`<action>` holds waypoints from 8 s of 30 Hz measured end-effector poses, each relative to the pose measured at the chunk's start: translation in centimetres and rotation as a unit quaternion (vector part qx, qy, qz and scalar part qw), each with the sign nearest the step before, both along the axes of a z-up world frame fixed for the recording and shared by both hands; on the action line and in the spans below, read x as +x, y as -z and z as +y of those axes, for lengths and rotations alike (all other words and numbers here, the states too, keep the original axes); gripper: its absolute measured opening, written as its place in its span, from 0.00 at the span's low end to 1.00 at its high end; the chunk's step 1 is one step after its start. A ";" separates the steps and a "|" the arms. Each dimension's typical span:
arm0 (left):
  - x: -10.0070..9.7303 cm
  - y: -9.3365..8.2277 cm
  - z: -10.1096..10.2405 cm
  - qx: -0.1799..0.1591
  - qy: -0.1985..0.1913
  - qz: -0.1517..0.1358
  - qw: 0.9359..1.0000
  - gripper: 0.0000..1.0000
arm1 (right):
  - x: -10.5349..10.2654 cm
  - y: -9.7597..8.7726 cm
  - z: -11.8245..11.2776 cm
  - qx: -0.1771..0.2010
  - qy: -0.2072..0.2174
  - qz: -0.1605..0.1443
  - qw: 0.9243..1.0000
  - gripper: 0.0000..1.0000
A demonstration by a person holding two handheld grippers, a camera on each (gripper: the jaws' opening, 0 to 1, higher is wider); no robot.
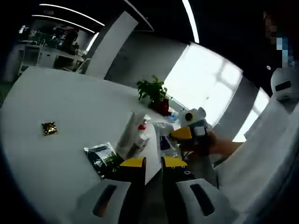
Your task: Arrange the skincare products in the storage area until every visible bottle or jar stands upright without overlapping.
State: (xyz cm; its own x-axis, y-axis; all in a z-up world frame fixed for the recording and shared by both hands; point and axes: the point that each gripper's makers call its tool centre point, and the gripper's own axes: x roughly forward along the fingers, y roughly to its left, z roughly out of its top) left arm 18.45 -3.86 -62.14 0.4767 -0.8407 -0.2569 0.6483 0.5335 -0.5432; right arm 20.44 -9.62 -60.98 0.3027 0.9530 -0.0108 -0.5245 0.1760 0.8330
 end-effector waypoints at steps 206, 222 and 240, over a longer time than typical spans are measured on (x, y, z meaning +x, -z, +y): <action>7.3 20.9 4.4 0.408 -0.045 0.058 0.910 0.39 | 1.1 10.3 -8.9 -0.427 -0.001 -0.231 0.874 0.98; 7.2 20.9 2.8 0.415 0.100 -0.033 0.904 0.35 | 1.0 10.5 -8.9 -0.437 -0.005 -0.234 0.869 0.98; 7.5 21.1 2.3 0.419 0.170 -0.060 0.890 0.35 | 1.1 10.6 -9.0 -0.437 -0.005 -0.233 0.869 0.98</action>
State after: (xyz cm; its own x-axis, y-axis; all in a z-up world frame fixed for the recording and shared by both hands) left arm 25.98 -1.58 -83.19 0.2982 -0.4795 -0.8253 0.8762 0.4805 0.0374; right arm 21.52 -18.58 -71.54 0.4595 0.6454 -0.6102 -0.7749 0.6271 0.0797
